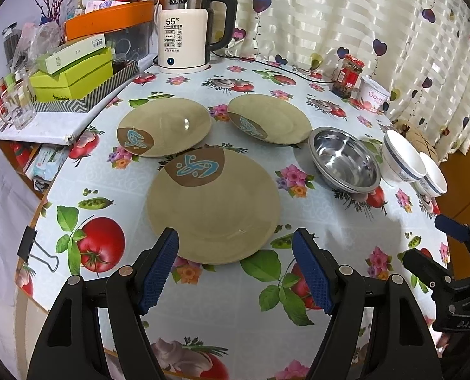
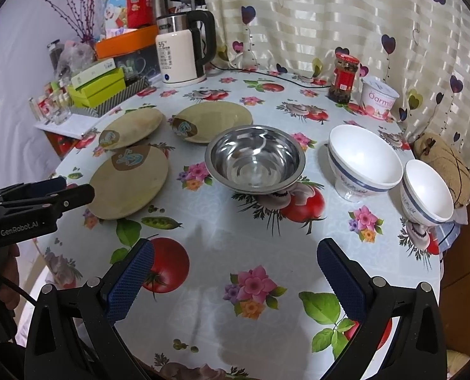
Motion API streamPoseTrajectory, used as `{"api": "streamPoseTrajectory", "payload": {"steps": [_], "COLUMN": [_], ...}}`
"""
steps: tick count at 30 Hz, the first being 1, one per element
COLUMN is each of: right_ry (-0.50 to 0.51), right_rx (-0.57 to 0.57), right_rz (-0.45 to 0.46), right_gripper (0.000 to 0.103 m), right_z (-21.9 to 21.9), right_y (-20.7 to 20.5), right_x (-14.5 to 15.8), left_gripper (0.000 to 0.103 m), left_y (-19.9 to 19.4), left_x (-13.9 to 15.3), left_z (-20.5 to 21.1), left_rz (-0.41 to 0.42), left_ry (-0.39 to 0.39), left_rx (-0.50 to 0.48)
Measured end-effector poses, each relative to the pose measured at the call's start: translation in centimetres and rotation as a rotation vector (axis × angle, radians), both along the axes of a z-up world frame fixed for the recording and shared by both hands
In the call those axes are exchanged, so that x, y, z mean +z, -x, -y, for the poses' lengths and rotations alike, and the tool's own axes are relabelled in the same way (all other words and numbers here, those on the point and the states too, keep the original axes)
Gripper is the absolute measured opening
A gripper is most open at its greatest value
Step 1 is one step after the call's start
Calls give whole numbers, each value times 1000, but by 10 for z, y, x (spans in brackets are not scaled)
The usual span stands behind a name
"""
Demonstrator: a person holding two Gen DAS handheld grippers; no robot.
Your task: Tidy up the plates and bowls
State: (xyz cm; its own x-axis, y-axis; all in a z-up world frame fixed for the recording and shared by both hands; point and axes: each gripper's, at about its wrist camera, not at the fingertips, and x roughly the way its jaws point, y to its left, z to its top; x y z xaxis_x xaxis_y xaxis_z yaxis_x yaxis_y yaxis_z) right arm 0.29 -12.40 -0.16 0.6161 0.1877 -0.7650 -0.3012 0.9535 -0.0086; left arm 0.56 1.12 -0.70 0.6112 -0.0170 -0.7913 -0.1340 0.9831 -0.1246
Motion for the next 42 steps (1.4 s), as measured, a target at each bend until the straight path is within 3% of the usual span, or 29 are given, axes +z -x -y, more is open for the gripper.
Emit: {"api": "streamPoseTrajectory", "payload": {"steps": [42], "right_ry": [10], "right_rx": [57], "right_rz": [-29], "right_gripper": [103], "right_z": [-13], "right_y": [-10], "right_x": [0], "left_gripper": [75], "left_y": [-7], "left_x": [0], "left_z": [-13], "left_rz": [7], "left_ry": [21], "left_rx": [25]}}
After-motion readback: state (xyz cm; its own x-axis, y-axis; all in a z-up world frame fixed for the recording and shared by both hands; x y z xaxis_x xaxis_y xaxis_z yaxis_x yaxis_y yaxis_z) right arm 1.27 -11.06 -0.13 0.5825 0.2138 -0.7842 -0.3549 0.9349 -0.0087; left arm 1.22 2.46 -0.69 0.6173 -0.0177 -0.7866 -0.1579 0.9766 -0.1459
